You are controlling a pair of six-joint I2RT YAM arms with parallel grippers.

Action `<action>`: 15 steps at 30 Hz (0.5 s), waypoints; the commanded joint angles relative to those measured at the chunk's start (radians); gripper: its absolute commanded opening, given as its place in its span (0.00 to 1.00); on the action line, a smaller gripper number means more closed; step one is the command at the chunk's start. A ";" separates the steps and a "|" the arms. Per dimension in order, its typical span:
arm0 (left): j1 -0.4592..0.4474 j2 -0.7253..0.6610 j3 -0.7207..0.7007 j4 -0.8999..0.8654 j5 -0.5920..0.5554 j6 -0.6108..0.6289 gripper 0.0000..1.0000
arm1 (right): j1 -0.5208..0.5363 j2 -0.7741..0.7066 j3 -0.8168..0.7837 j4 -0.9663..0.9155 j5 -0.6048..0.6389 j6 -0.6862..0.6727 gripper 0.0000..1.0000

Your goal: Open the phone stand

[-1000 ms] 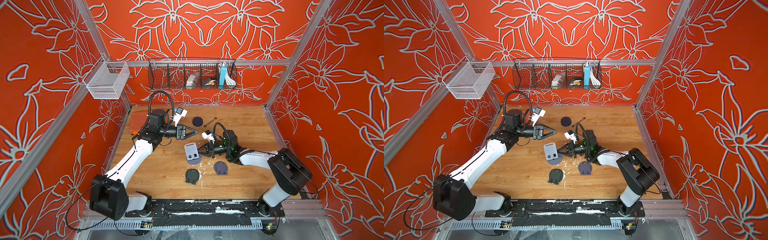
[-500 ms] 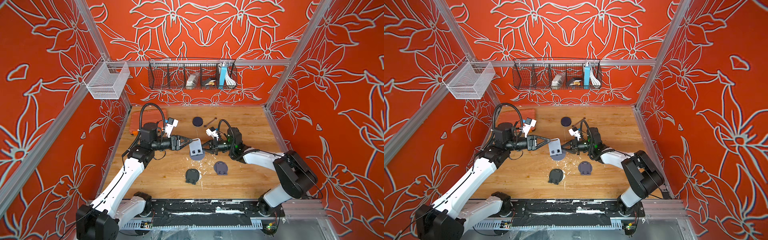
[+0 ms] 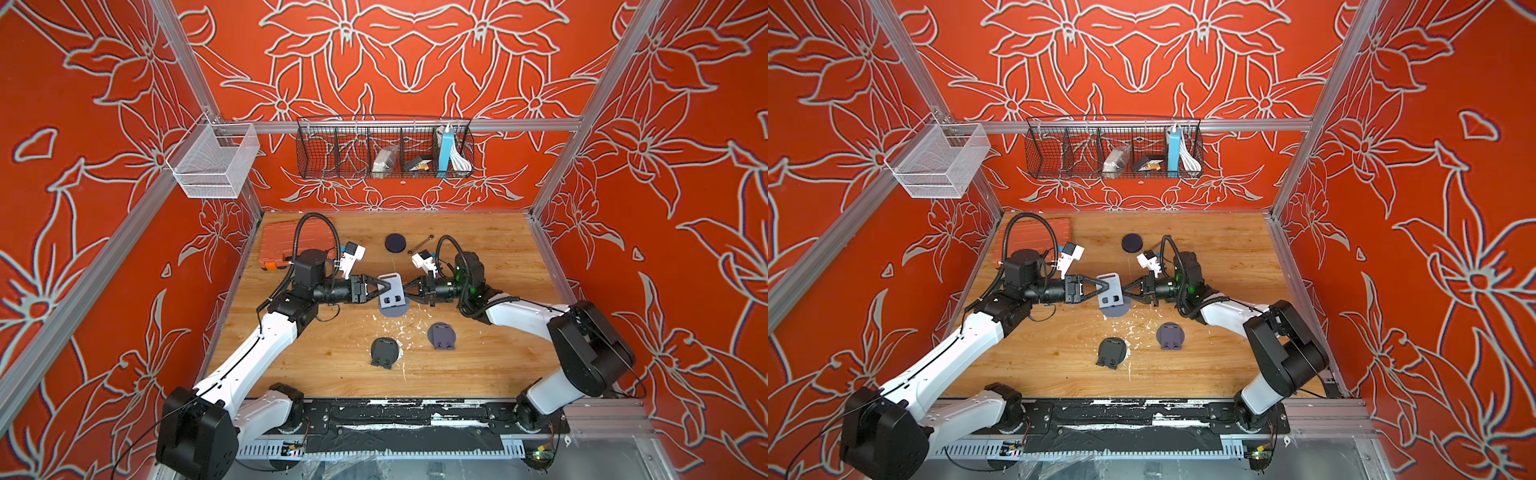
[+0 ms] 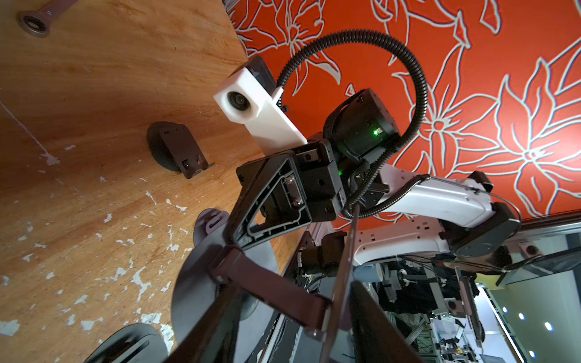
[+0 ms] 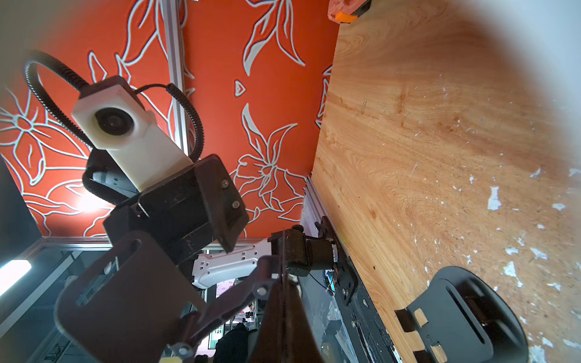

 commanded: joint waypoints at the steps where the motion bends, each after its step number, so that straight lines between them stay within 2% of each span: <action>1: -0.022 0.024 0.022 0.056 0.020 -0.003 0.45 | 0.002 0.000 0.024 0.028 -0.017 -0.002 0.00; 3: -0.036 0.035 0.026 0.059 0.026 0.002 0.37 | 0.002 0.005 0.022 0.031 -0.016 0.000 0.00; 5: -0.044 0.044 0.025 0.070 0.035 0.001 0.25 | 0.002 0.005 0.024 0.035 -0.016 0.004 0.00; 8: -0.048 0.052 0.026 0.075 0.042 -0.001 0.01 | 0.002 0.010 0.026 0.040 -0.017 0.011 0.00; 11: -0.049 0.049 0.032 0.069 0.037 0.012 0.00 | 0.002 0.011 0.023 0.042 -0.019 0.014 0.00; 15: -0.048 0.043 0.077 0.032 0.028 0.098 0.00 | 0.004 0.005 -0.007 0.049 -0.030 0.021 0.00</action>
